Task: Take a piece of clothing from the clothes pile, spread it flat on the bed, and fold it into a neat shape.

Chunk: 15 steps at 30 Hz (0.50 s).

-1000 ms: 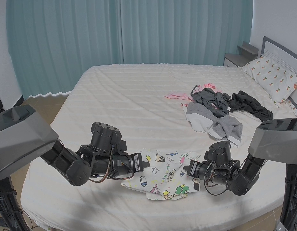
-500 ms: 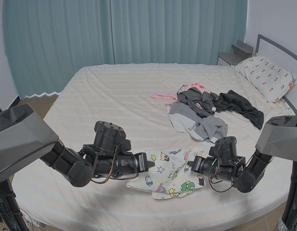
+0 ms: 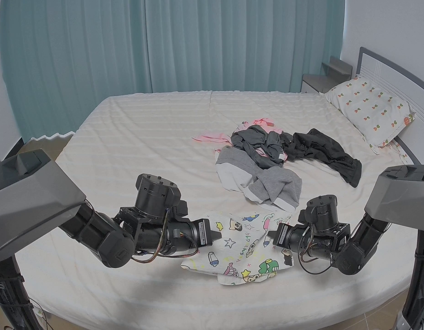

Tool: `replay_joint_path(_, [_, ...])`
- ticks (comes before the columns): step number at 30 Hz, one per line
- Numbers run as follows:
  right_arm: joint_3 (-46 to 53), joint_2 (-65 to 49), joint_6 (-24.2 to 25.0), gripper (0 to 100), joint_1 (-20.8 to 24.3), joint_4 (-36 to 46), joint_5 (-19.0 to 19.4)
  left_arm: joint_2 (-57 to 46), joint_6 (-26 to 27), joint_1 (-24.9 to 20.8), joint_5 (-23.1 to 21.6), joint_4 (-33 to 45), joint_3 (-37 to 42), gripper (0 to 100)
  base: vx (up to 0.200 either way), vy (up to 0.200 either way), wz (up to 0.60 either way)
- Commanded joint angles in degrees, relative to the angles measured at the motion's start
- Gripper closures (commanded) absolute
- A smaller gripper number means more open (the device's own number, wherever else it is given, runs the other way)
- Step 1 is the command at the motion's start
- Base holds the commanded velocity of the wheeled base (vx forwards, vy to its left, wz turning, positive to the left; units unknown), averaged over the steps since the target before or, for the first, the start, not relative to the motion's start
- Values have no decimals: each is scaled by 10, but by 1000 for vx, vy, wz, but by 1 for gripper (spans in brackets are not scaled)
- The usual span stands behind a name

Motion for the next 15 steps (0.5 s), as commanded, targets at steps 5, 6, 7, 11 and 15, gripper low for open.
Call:
replay_joint_path(5, [-27,61,-24,100,5,0,-4,65,2,13,58,-21,-1,100,0,0,0])
replay_joint_path(6, [-32,67,-26,100,6,0,-4,70,2,16,63,-26,1,100,0,0,0])
replay_joint_path(7, [-32,68,-26,100,6,1,-4,73,2,17,64,-28,1,100,0,0,0])
replay_joint_path(11, [-37,69,-27,100,7,16,-3,92,2,30,64,-36,5,100,0,0,0])
replay_joint_path(15, [-37,69,-28,100,8,30,-3,110,4,35,65,-37,5,100,0,0,0])
